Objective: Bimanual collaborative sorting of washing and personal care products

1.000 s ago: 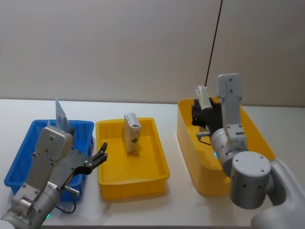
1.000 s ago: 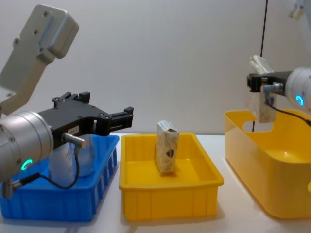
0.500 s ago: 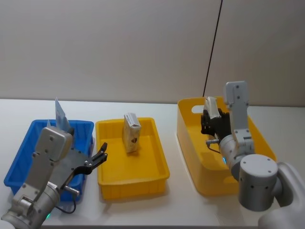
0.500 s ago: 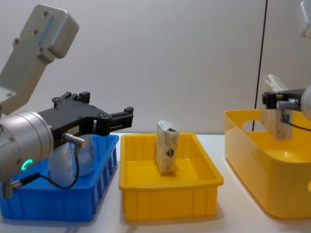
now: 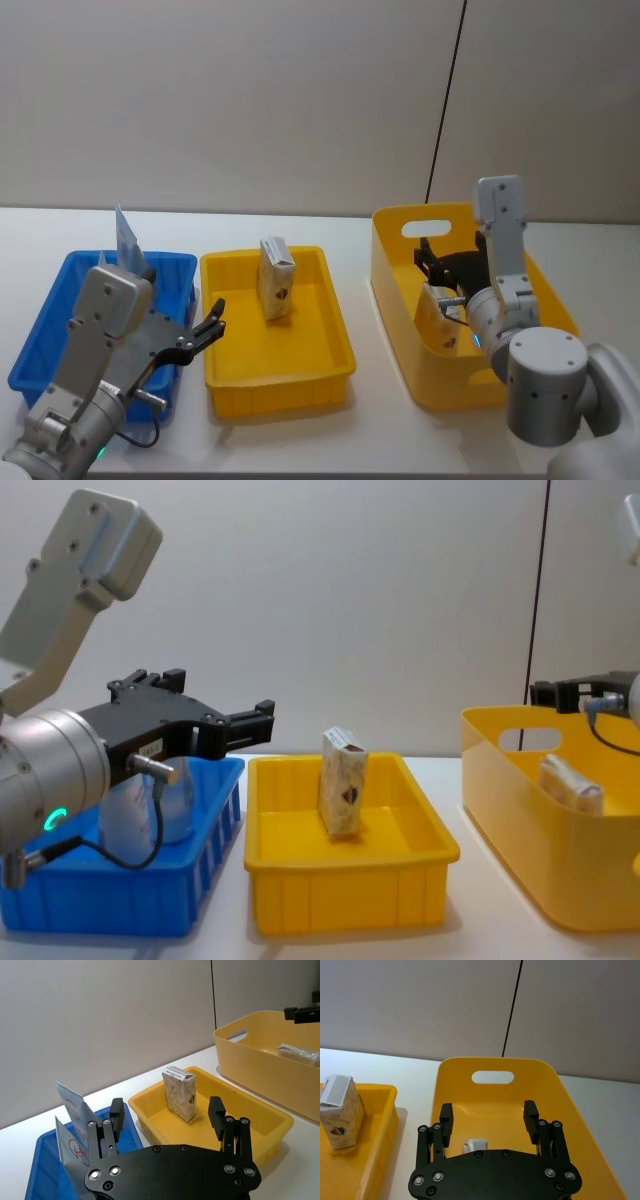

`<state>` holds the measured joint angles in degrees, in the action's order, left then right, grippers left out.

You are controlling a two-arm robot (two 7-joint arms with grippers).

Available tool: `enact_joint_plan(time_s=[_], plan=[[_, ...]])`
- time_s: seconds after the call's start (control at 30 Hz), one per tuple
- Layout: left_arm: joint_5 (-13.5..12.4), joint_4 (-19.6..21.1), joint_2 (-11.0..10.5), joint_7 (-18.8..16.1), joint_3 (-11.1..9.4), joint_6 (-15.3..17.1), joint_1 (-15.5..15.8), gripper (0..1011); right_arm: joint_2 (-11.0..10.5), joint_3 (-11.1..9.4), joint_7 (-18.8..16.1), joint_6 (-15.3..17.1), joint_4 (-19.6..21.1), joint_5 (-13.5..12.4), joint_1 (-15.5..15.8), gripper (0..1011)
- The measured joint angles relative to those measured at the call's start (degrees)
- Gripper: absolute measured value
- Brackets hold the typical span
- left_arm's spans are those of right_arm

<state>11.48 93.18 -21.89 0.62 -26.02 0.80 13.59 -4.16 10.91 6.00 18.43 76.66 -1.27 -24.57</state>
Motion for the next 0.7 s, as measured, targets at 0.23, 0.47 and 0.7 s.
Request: enact_joint_plan(time_s=[0.23, 0.47, 0.7], plan=[[0.00, 0.00, 0.00, 0.00, 0.00, 0.00, 0.00, 1001, -0.44, 0.58, -0.20, -1.14, 1.42, 1.16, 0.65, 996], [-0.02, 0.00, 0.01, 0.00, 0.04, 0.01, -0.02, 1001, -0.80, 1.19, -0.42, -2.12, 2.79, 2.21, 1.28, 1003], [-0.72, 0.46, -0.05, -0.97, 0.66, 0.70, -0.38, 1001, -0.98, 1.51, -0.57, -2.59, 3.50, 2.77, 1.60, 1004]])
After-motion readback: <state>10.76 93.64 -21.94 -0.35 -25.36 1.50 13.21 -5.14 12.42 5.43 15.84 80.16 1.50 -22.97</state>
